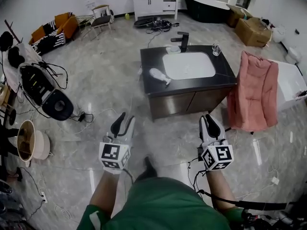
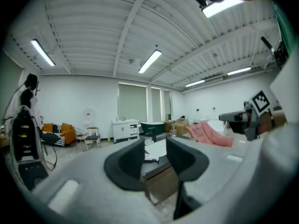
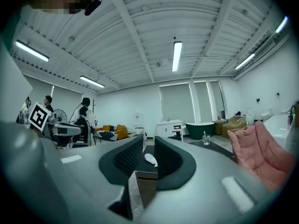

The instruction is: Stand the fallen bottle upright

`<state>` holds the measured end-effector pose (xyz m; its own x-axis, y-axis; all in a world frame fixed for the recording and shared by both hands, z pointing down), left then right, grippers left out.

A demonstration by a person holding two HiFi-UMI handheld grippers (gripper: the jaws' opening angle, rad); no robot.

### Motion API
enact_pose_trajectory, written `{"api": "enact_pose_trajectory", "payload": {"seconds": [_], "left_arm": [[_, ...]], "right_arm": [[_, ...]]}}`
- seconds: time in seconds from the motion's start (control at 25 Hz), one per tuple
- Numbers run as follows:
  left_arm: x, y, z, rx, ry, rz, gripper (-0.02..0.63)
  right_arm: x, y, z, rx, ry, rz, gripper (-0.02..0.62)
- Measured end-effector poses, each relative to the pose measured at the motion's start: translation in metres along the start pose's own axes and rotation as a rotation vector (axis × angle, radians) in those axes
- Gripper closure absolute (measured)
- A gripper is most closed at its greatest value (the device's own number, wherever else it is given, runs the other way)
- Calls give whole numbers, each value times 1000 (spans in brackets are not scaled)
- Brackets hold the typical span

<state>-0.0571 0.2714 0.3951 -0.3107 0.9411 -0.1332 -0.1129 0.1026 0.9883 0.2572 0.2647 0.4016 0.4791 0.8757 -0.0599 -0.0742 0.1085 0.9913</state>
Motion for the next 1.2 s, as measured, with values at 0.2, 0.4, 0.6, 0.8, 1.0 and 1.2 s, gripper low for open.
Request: {"api": "enact_pose_trajectory", "payload": {"seconds": [0.2,0.4,0.6,0.8,1.0,1.2], "left_arm": [[-56,4,-58,5,25,-10,465],[-95,6,-106,22,50,-14,465],[-114,16,-145,33,63,-20,465],[-127,23,-165,48,65,-36,465],[-158,34,-171,52,69,-64,465],[-196,40,-175,39,52,-93,465]], "right_arm": [[-69,-3,0,-9,40,-24,532],[-124,-3,-7,-17,70,-52,532],[-162,4,-20,-26,87,-59,532],[-187,11,-20,-42,93,-83,532],[-224,33,-1,-82,80,-116,532],[-275,54,25,-162,29,-142,532]]}}
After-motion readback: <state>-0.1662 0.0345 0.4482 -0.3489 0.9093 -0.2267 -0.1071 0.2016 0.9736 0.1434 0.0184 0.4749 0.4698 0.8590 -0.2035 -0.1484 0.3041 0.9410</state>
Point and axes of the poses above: the fingertips, and each gripper's own axes: x backward along the fingers, z to its right, y out of its underside, the point moved 5 cm from there along x, backward along the fingers, and after that the axes turned 4 degrees about -y, right-handed, at the moved point
